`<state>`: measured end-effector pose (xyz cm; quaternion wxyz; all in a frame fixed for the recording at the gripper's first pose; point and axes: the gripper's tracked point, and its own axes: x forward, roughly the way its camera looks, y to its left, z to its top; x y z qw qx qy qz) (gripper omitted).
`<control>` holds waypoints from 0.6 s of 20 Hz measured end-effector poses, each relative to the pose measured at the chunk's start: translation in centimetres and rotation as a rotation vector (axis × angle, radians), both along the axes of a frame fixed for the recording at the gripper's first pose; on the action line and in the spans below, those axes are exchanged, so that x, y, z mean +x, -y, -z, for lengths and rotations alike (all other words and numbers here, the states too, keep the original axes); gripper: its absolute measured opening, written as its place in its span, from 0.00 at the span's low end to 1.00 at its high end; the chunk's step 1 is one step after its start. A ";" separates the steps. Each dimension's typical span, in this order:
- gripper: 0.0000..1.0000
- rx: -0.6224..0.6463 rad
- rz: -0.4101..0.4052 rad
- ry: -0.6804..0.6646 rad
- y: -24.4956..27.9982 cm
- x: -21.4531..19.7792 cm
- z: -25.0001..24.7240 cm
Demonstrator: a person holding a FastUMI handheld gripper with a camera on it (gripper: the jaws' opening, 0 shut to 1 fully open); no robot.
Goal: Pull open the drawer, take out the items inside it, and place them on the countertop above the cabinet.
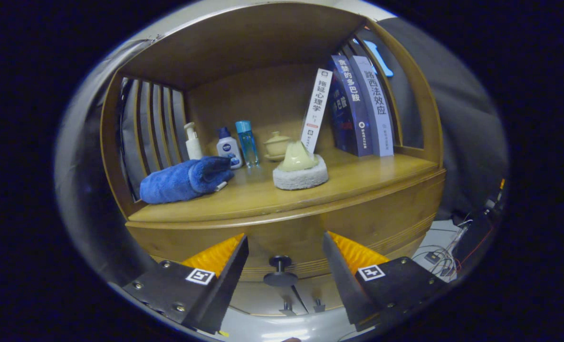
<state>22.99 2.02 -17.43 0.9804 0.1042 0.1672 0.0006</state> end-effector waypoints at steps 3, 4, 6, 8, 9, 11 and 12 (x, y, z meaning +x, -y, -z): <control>0.94 -0.017 0.009 0.044 0.0 -1.1 -2.5; 0.94 -0.029 0.012 0.064 0.1 -1.5 -3.7; 0.94 -0.055 0.019 0.117 0.3 -2.1 -6.6; 0.94 -0.094 0.033 0.164 1.2 -3.3 -10.0; 0.94 -0.112 0.039 0.192 1.3 -4.0 -11.6; 0.94 -0.137 0.051 0.257 1.4 -5.3 -15.1; 0.93 -0.144 0.059 0.276 1.5 -6.1 -16.6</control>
